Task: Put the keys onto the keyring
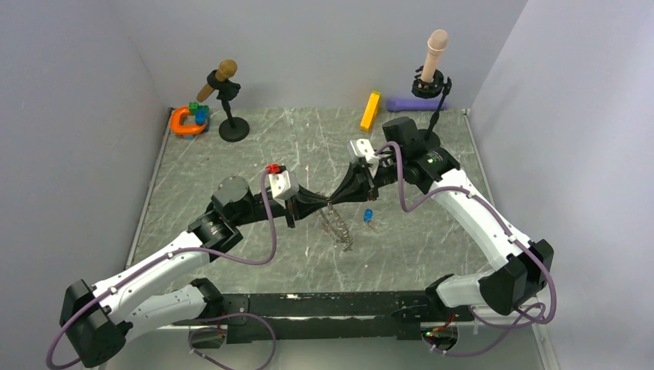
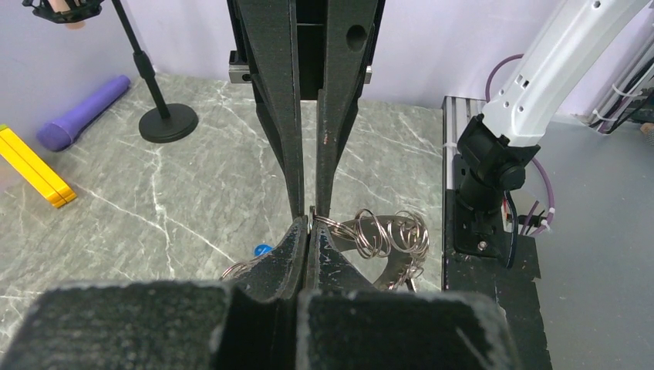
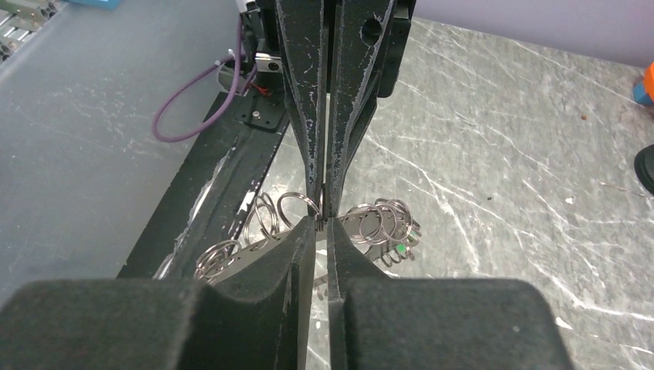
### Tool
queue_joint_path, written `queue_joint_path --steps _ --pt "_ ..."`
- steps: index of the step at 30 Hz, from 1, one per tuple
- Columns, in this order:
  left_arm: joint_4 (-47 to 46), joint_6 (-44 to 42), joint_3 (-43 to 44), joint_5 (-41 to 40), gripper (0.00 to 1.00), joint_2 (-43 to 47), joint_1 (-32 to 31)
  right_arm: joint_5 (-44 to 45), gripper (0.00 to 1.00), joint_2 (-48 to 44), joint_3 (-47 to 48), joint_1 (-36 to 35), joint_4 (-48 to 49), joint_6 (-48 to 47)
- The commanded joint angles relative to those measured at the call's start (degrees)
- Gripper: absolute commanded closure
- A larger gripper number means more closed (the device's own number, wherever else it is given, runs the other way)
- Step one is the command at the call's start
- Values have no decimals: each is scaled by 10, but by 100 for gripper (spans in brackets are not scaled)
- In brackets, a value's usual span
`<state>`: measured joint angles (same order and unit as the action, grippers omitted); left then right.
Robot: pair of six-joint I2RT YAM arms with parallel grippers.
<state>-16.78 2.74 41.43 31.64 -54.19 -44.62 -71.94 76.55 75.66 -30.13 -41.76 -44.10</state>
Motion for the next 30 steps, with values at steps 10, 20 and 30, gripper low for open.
queue_joint_path --steps 10,20,30 --pt "-45 10 3 -10 93 8 -2 -2 100 0 7 -7 22 17" --pt "36 -45 -4 -27 61 46 -1 22 100 0 14 -6 11 12" --pt "94 -79 9 -51 64 48 1 25 100 0 12 -6 8 9"
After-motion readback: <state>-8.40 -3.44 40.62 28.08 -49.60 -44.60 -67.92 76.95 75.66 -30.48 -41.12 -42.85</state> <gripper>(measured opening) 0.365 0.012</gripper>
